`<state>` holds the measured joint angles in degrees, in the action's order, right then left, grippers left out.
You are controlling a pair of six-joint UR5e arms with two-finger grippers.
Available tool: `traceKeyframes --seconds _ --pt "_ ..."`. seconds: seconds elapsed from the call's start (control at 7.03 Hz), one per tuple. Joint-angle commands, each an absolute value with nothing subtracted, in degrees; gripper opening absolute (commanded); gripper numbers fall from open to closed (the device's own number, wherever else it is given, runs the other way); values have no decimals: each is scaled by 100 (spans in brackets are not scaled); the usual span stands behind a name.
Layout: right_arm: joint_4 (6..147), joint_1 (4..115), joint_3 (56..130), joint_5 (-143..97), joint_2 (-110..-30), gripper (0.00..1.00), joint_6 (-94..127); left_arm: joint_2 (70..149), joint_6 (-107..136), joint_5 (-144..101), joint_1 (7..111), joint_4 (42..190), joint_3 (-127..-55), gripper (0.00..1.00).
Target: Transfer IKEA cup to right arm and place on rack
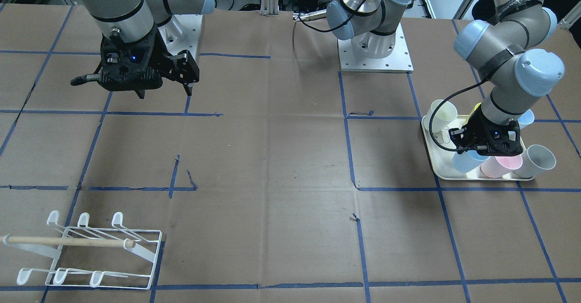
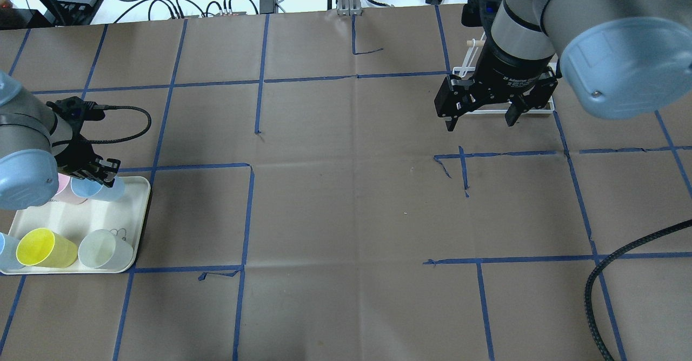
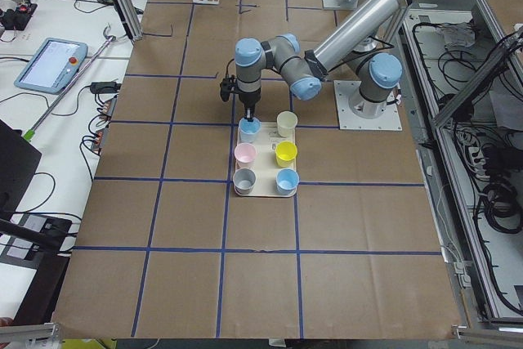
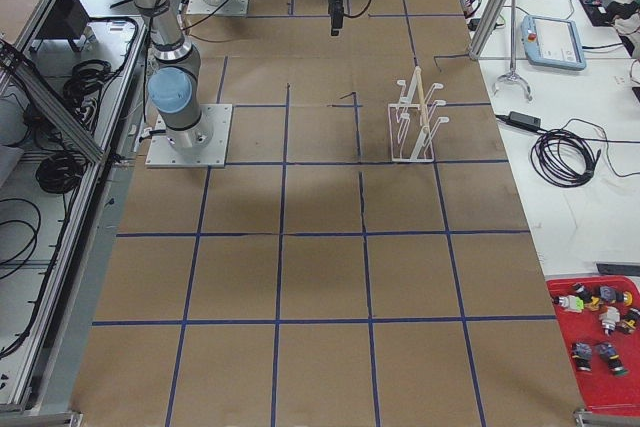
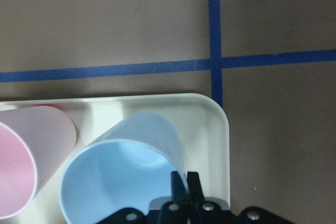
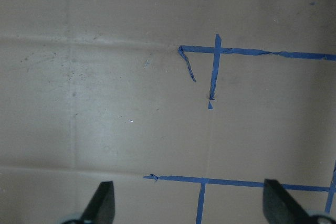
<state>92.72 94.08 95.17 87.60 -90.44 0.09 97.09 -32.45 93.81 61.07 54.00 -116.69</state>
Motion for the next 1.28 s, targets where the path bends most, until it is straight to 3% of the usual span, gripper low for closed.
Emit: traceKeyframes --seconds 0.0,0.43,0.71,1.14 --pt "9281 9404 9501 8763 -9018 100 9 9248 -3173 9081 6196 6505 -11096 0" --pt "9464 9370 9361 8754 -9009 100 26 9185 -2901 8370 6538 7689 -9794 0" --pt "11076 9386 9316 8693 -9000 100 209 9062 -2944 7169 6784 7586 -9651 0" --pt "13176 9387 9893 7641 -8868 100 2540 8965 -2971 5708 7048 6615 -9807 0"
